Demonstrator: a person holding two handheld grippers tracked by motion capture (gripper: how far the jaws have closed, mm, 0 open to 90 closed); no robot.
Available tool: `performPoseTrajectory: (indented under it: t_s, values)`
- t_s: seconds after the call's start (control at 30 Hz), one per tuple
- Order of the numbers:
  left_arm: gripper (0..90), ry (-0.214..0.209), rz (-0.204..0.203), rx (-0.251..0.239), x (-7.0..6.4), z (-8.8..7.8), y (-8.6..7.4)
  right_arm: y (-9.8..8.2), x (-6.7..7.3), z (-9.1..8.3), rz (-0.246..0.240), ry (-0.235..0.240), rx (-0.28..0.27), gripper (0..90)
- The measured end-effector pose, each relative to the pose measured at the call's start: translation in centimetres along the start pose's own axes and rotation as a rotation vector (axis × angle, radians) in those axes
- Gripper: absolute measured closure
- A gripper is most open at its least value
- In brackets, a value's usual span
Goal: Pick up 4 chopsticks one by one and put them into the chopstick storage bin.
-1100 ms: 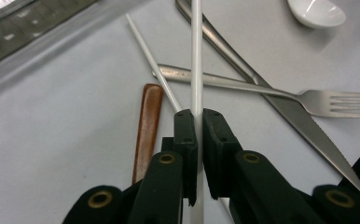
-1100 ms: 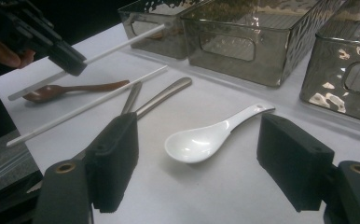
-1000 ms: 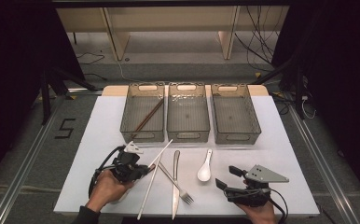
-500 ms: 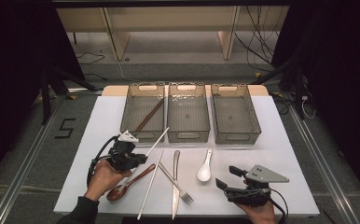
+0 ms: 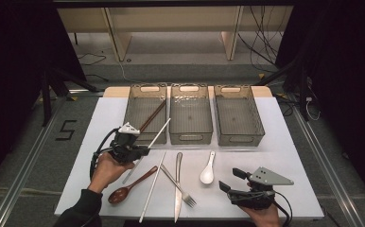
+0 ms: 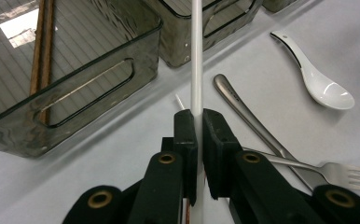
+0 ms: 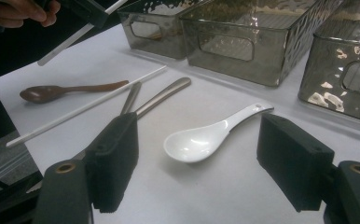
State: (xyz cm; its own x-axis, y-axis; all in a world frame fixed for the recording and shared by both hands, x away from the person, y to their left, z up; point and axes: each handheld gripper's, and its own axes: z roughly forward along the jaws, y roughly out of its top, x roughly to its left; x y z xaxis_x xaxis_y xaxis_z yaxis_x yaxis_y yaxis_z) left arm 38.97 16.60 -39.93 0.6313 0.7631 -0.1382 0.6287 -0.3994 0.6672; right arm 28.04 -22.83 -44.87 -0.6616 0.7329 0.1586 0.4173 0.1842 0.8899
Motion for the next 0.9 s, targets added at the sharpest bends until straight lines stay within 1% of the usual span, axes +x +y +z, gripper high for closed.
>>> performPoseTrajectory:
  t_s: [0.23, 0.3, 0.37, 0.43, 0.6, 0.9]
  values:
    - [84.1, 0.003, -0.012, -0.025, 0.7, -0.1, 0.6, 0.0, 0.0, 0.0, 0.000, -0.001, 0.001, 30.1]
    - [84.0, 0.003, -0.005, -0.015, 0.9, 0.1, 0.8, 0.0, 0.0, 0.1, 0.002, 0.000, 0.000, 30.1]
    - [84.1, 0.011, 0.000, -0.011, 1.1, 0.2, 1.1, 0.0, 0.0, 0.1, 0.002, 0.001, 0.003, 30.1]
    - [84.1, 0.010, 0.001, -0.018, 1.3, 0.1, 1.4, -0.1, 0.0, 0.1, 0.001, 0.001, 0.003, 30.1]
    - [84.1, 0.012, -0.010, -0.044, 1.9, -0.1, 2.3, 0.0, 0.0, 0.1, 0.004, 0.001, 0.001, 30.1]
    - [84.0, 0.030, -0.004, -0.057, 3.3, -0.2, 4.1, -0.1, -0.1, 0.1, 0.004, 0.001, 0.001, 30.1]
